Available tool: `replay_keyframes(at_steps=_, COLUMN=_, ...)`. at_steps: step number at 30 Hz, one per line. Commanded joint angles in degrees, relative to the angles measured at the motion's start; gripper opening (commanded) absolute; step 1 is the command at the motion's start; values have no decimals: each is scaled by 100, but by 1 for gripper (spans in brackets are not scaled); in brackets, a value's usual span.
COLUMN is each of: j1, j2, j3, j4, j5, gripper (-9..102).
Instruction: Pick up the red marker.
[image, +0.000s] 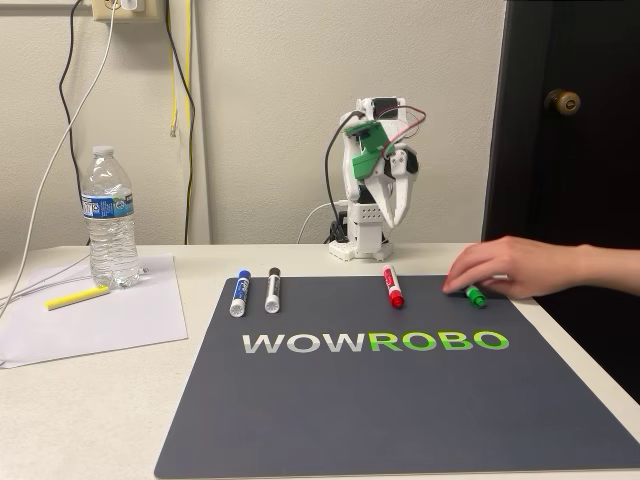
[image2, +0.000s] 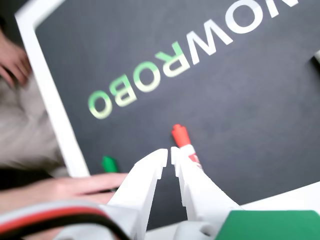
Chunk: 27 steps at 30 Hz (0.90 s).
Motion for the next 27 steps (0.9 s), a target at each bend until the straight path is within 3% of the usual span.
replay_keyframes(at_steps=1, j1=0, j2=-202, j3=-316, j4=281, j5=-1002, gripper=0)
replay_keyframes(at_steps=5, j1=-9, j2=-606, j3=-246, j4=501, j5=-1819, gripper=0)
replay_keyframes(at_steps=12, j1=26, j2=-1301, j3=-202, j4=246, j5=-2039, gripper=0)
replay_keyframes(at_steps=21, j1=97, j2=-1318, j3=466, j4=-352, j5=-2153, gripper=19)
replay_keyframes(at_steps=27, j1=167, j2=-1301, j3=721, j4=-589, j5=-2197, gripper=19)
